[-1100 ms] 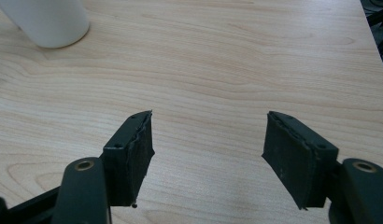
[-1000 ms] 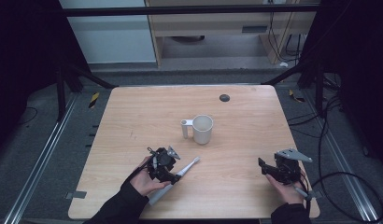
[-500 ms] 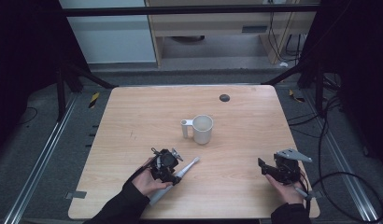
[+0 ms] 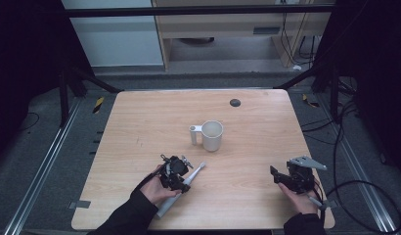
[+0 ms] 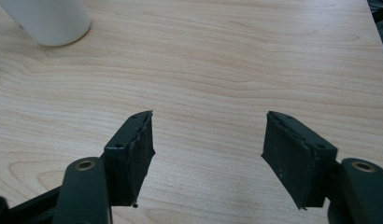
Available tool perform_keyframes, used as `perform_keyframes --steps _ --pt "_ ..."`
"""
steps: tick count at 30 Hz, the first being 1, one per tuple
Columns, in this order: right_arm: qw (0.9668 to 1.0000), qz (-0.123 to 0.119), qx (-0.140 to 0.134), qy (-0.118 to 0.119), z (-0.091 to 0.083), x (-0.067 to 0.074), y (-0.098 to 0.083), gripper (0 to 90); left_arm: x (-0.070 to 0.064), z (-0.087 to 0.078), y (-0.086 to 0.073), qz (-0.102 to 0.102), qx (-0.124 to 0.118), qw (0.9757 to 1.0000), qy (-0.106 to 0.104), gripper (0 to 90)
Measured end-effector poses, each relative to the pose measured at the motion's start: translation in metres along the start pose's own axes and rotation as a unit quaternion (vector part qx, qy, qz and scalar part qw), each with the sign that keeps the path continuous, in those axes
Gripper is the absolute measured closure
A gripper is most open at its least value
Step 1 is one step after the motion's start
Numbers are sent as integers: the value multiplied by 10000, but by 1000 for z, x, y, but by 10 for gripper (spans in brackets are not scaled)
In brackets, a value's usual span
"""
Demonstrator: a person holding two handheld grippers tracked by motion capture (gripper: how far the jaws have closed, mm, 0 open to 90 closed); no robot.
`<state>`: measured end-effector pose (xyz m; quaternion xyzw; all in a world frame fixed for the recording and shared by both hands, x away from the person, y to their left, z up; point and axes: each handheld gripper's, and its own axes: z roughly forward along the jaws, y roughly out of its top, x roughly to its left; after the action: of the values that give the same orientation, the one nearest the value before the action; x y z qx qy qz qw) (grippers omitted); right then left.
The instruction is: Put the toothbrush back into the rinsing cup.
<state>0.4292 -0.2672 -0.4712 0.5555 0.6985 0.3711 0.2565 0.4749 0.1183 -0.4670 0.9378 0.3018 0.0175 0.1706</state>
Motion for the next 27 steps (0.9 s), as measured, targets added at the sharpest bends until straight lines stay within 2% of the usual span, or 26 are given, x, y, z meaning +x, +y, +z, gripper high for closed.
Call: perform_keyframes --steps 9,18,22,27 --pt "10000 10 -1 8 -1 1 0 334 1 -1 0 -17 40 10000 -12 663" --pt "10000 -1 8 4 0 0 0 334 -1 -3 -1 146 117 9998 94 668" --pt "10000 3 16 5 0 0 0 334 -1 -9 -1 172 72 9998 65 669" --pt "10000 -20 14 -16 0 0 0 336 0 -21 -3 153 -111 9998 37 669"
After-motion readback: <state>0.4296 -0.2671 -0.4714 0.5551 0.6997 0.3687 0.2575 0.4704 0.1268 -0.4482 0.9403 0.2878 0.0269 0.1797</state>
